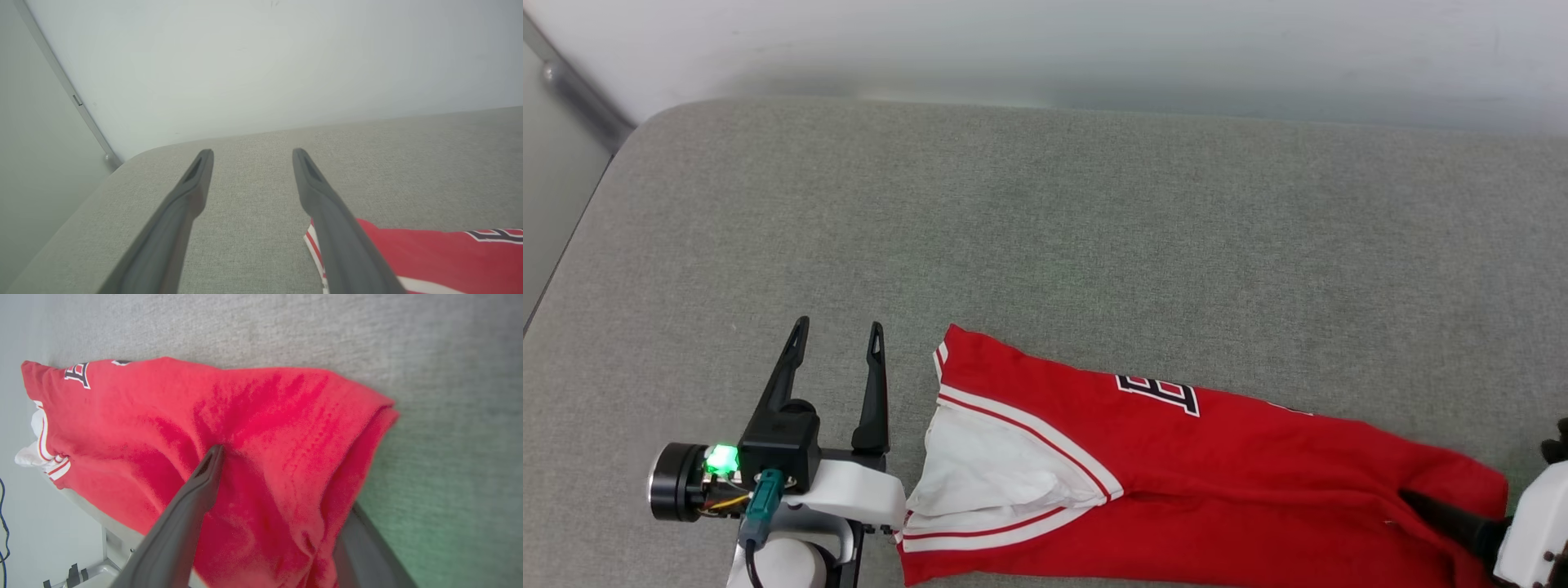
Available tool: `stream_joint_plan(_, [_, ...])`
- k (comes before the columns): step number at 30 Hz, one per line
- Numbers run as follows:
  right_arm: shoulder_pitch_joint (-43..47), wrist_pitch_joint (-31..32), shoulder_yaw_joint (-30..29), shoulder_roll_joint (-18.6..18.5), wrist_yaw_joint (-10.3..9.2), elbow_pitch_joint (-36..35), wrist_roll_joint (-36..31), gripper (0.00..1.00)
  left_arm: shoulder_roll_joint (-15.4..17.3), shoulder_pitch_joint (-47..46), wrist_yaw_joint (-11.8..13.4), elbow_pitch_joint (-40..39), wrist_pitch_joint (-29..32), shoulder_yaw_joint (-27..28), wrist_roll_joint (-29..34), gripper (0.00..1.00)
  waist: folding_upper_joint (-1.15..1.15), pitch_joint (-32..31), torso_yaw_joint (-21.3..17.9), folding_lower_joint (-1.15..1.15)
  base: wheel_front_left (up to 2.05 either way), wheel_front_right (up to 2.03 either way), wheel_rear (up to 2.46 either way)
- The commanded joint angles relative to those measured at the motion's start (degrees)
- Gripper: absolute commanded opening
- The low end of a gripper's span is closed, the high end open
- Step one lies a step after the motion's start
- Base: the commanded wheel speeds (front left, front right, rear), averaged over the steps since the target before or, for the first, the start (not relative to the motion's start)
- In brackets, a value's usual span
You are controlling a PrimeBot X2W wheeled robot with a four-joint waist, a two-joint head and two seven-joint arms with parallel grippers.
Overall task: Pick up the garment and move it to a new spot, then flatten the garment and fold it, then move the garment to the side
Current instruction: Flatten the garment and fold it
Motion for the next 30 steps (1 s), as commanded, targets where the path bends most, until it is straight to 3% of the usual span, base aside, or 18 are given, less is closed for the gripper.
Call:
stream_joint_plan(1, [0.62, 1.42, 2.75, 2.96, 0.16, 0.24, 0.38, 1.0, -0.41, 0.59, -0.22, 0.04, -0.26, 0.49, 0.33, 1.0, 0.0, 0.06, 0.11, 0.0, 0.0, 0.0, 0.0])
stream_joint_plan(7, [0.2, 2.07, 6.18, 2.55, 0.16, -0.88, -0.11, 1.0, -5.37, 3.37, -3.65, 0.71, -0.26, 5.26, 5.46, 1.0, 0.0, 0.13, 0.6, 0.0, 0.0, 0.0, 0.0])
stream_joint_plan(8, [0.11, 1.91, 6.29, 2.11, 0.16, -0.68, -0.23, 0.41, -6.07, 3.7, -4.07, 0.66, -0.26, 5.97, 6.33, 1.0, 0.0, 0.04, 0.68, 0.0, 0.0, 0.0, 0.0])
stream_joint_plan(9, [0.16, 1.79, 6.37, 1.7, 0.15, -0.36, -0.3, 0.0, -6.76, 4.01, -4.63, 0.64, -0.26, 6.54, 7.08, 1.0, 0.0, -0.1, 0.78, 0.0, 0.0, 0.0, 0.0])
stream_joint_plan(17, [0.88, -0.1, 4.68, -1.87, 0.04, 0.48, 1.17, 0.0, -11.03, 7.78, -7.45, 0.05, -0.27, 10.99, 12.39, 1.0, 0.0, -1.97, 0.3, 0.0, 0.0, 0.0, 0.0])
stream_joint_plan(30, [0.81, 1.77, -1.34, -11.32, 0.08, 3.76, 0.65, 0.0, -13.58, 11.85, -10.03, -1.23, -0.26, 14.76, 17.14, 1.0, 0.0, -5.26, -1.0, 0.0, 0.0, 0.0, 0.0])
